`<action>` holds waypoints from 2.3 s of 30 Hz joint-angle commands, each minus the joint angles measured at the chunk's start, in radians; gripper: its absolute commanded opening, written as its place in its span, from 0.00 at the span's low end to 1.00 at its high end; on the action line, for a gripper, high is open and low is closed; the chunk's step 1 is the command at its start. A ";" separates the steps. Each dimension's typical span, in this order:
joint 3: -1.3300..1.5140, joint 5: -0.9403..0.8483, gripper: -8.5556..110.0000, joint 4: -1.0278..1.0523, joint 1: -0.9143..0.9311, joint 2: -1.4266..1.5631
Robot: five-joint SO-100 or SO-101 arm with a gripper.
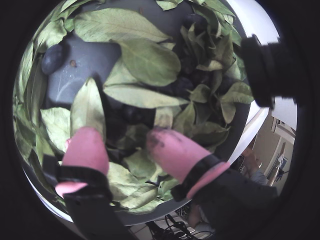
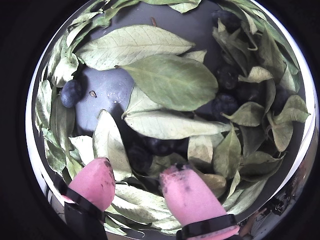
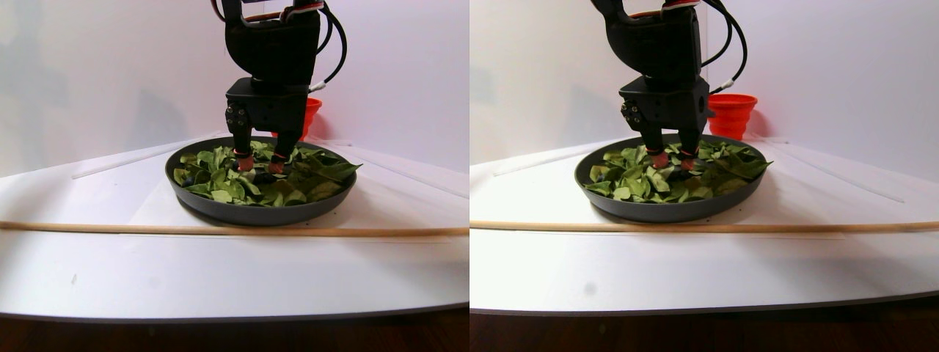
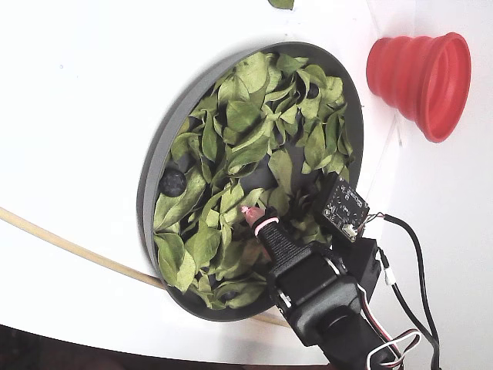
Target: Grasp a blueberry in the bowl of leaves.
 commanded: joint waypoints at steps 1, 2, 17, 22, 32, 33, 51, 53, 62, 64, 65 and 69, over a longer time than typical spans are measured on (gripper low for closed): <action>-0.038 0.021 0.21 -0.028 0.038 0.006; -0.038 0.021 0.21 -0.028 0.038 0.006; -0.048 0.037 0.21 -0.037 0.032 -0.008; -0.046 0.054 0.21 -0.038 0.021 -0.008; -0.044 0.077 0.20 -0.055 0.008 -0.038; -0.044 0.080 0.20 -0.057 0.006 -0.041; -0.067 0.118 0.20 -0.072 -0.003 -0.078; -0.071 0.120 0.20 -0.080 -0.003 -0.095; -0.064 0.158 0.20 -0.095 -0.020 -0.127; -0.060 0.167 0.20 -0.095 -0.025 -0.129; -0.058 0.169 0.20 -0.095 -0.028 -0.130; -0.057 0.178 0.19 -0.095 -0.034 -0.143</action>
